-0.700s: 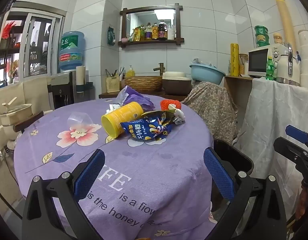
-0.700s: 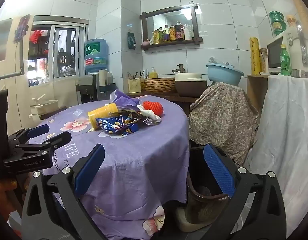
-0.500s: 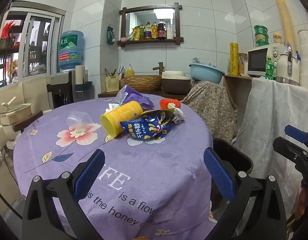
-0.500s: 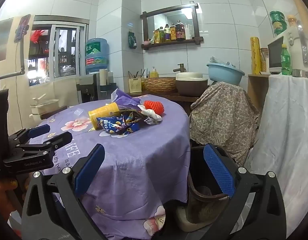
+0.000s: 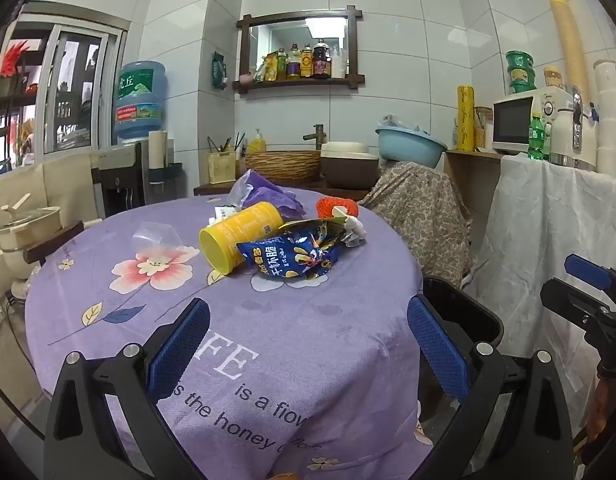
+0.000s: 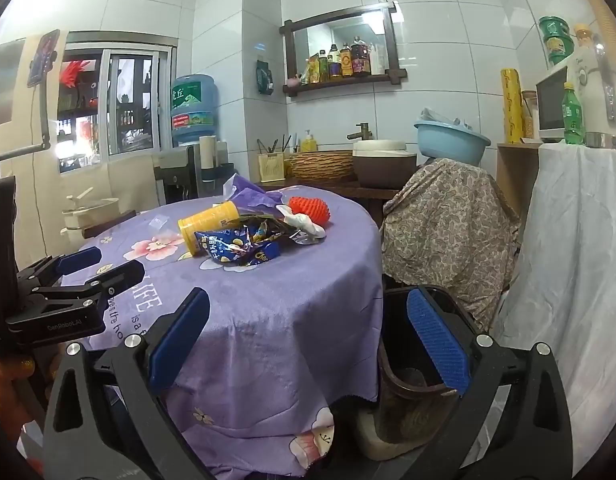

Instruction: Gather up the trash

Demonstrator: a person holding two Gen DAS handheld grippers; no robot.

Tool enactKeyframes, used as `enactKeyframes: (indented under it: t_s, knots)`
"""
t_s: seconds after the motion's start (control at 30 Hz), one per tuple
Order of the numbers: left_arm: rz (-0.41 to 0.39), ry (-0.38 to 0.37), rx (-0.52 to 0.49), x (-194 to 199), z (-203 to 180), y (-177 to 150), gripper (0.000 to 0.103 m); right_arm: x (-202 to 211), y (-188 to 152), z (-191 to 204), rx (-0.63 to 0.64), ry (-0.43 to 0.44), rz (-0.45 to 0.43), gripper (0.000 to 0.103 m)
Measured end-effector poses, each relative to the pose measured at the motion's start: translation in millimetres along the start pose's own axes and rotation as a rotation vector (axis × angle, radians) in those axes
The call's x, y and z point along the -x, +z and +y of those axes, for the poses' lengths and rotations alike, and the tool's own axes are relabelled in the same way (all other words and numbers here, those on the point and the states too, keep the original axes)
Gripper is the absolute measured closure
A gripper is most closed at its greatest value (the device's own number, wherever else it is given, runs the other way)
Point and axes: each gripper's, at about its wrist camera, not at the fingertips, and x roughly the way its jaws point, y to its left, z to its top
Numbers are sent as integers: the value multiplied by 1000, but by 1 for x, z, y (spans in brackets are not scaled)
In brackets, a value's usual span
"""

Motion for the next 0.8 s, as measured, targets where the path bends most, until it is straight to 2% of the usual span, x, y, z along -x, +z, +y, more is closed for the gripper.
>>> enactKeyframes:
  t_s: [0.8]
  knots:
    - [1,-21,4,6,-1,4,5,1,-1,-4,-12,-6,9,5]
